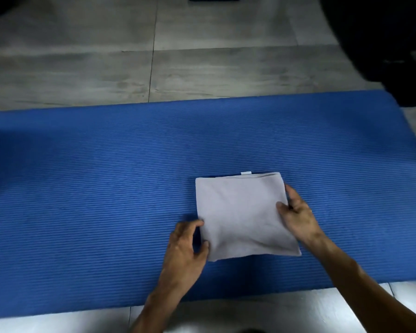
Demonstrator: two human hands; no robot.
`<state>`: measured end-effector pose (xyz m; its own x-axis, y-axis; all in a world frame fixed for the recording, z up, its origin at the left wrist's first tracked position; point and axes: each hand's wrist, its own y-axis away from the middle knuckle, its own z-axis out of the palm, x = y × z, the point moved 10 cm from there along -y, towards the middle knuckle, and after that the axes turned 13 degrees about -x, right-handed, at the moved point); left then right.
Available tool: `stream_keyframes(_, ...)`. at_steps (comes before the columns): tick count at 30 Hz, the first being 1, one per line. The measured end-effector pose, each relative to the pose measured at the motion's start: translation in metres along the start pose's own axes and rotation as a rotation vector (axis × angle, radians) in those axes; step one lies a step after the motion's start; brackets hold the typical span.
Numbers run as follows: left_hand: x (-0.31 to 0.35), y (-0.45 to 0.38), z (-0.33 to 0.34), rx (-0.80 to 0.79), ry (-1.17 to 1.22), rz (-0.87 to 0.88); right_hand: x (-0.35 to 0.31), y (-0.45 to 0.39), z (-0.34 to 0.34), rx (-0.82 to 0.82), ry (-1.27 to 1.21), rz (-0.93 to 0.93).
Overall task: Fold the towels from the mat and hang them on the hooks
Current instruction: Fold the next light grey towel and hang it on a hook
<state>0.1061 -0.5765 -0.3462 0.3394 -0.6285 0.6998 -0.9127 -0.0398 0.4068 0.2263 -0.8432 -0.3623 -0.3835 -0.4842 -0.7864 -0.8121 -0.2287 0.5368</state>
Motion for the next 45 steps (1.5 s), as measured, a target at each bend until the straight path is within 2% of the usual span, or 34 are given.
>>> stream_keyframes(6,-0.018,-0.001,0.030,-0.126,0.349,-0.154,-0.013,-0.003,0.001,0.046,0.019,-0.085)
stream_keyframes(11,-0.012,0.002,0.034,-0.083,0.187,-0.041,-0.011,-0.006,0.002,0.062,-0.032,-0.160)
stream_keyframes(15,-0.005,-0.002,0.042,-0.125,0.078,-0.008,-0.013,-0.002,0.004,0.056,-0.122,-0.188)
stream_keyframes(16,-0.006,-0.002,0.043,-0.127,0.065,-0.015,-0.008,-0.003,0.001,0.090,-0.084,-0.156)
stream_keyframes(18,-0.006,-0.004,0.042,-0.138,0.060,-0.037,-0.009,0.001,-0.014,0.277,0.247,-0.064)
stream_keyframes(20,-0.007,-0.006,0.041,-0.151,0.080,-0.060,-0.031,0.012,-0.011,0.450,0.646,-0.153)
stream_keyframes(21,-0.006,-0.006,0.040,-0.154,0.093,-0.064,-0.042,0.015,0.001,0.454,0.749,-0.238)
stream_keyframes(24,-0.005,-0.007,0.037,-0.122,0.115,-0.049,-0.051,0.012,0.056,0.233,0.894,-0.429)
stream_keyframes(27,-0.006,-0.010,0.036,-0.128,0.178,-0.054,-0.017,-0.001,0.073,0.093,1.009,-0.331)
stream_keyframes(30,0.002,-0.015,0.034,-0.208,0.357,-0.053,-0.009,-0.002,0.070,0.095,1.070,-0.244)
stream_keyframes(32,0.013,-0.017,0.018,-0.182,0.511,-0.066,-0.034,0.011,0.073,0.093,0.996,-0.316)
stream_keyframes(33,0.022,-0.017,0.008,-0.157,0.586,-0.060,-0.056,0.022,0.082,0.031,0.896,-0.428)
stream_keyframes(35,0.045,-0.019,-0.014,-0.145,0.723,-0.014,-0.103,0.049,0.104,-0.202,0.604,-0.631)
stream_keyframes(36,0.056,-0.019,-0.027,-0.150,0.778,-0.001,-0.123,0.061,0.113,-0.292,0.517,-0.666)
stream_keyframes(38,0.069,-0.019,-0.055,-0.120,0.843,-0.040,-0.155,0.072,0.120,-0.306,0.543,-0.649)
stream_keyframes(41,0.087,-0.012,-0.096,-0.077,0.899,-0.132,-0.189,0.080,0.111,-0.185,0.630,-0.545)
stream_keyframes(43,0.113,0.005,-0.127,-0.082,0.908,-0.160,-0.221,0.091,0.090,-0.132,0.498,-0.476)
stream_keyframes(45,0.149,0.031,-0.158,-0.135,0.852,-0.148,-0.255,0.110,0.068,-0.155,0.246,-0.415)
